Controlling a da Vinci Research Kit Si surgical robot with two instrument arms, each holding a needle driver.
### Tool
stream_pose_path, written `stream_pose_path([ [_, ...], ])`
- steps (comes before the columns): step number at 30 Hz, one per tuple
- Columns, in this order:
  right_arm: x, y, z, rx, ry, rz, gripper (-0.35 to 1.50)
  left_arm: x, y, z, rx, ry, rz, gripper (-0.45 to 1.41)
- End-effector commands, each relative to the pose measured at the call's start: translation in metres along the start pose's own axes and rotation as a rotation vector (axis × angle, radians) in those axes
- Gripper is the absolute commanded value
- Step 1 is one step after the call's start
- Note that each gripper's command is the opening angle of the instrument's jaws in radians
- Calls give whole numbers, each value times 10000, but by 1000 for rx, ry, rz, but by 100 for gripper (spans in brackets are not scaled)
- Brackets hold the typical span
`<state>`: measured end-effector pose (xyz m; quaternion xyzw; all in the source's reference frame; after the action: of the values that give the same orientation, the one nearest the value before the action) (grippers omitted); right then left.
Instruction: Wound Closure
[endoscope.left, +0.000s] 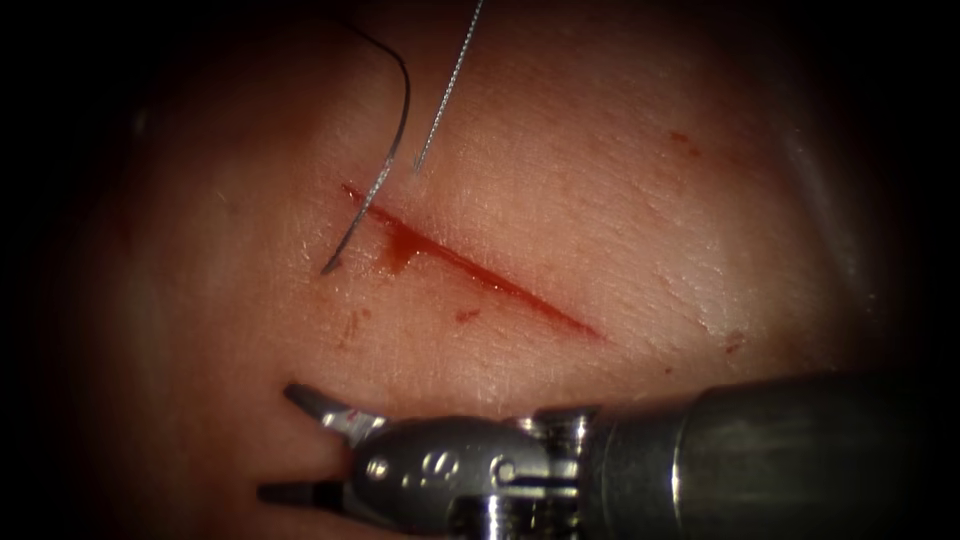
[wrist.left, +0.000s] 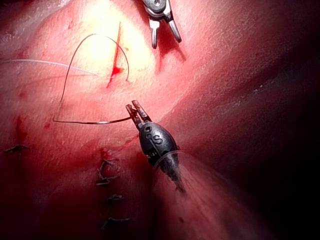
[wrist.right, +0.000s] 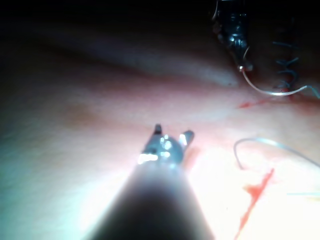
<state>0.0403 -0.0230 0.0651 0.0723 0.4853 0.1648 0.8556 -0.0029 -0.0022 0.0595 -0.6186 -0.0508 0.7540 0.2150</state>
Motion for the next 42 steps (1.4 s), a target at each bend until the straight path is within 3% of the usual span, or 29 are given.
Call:
stream_pose_path([
  [1, -12, 1, -1, -14, -9, 3, 114, -8, 2, 4, 2, -1, -2, -45],
  [7, -34, 34, 0, -74, -29, 20, 101, -12, 3, 7, 10, -3, 2, -45],
  [16, -62, 85, 53, -141, -45, 24, 93, -17, 10, 18, 19, -3, 7, -45],
  [22, -77, 97, 72, -152, -44, 18, 83, -20, 10, 19, 18, -1, 4, -45],
  [29, -72, 99, 85, -129, -35, 22, 42, -22, 12, 23, 17, 0, 1, -45],
  [32, -70, 99, 89, -125, -33, 23, 41, -22, 12, 23, 17, 0, 1, -45],
  [35, -68, 99, 92, -119, -31, 25, 22, -22, 12, 23, 17, 0, 1, -45],
  [36, -68, 99, 92, -116, -29, 25, 9, -22, 12, 23, 14, 1, 1, -45],
  [37, -67, 99, 92, -103, -28, 25, -35, -22, 12, 23, 14, 1, 1, -45],
  [42, -68, 93, 80, -67, -9, 20, -35, -22, 12, 23, 14, 1, 1, -45],
])
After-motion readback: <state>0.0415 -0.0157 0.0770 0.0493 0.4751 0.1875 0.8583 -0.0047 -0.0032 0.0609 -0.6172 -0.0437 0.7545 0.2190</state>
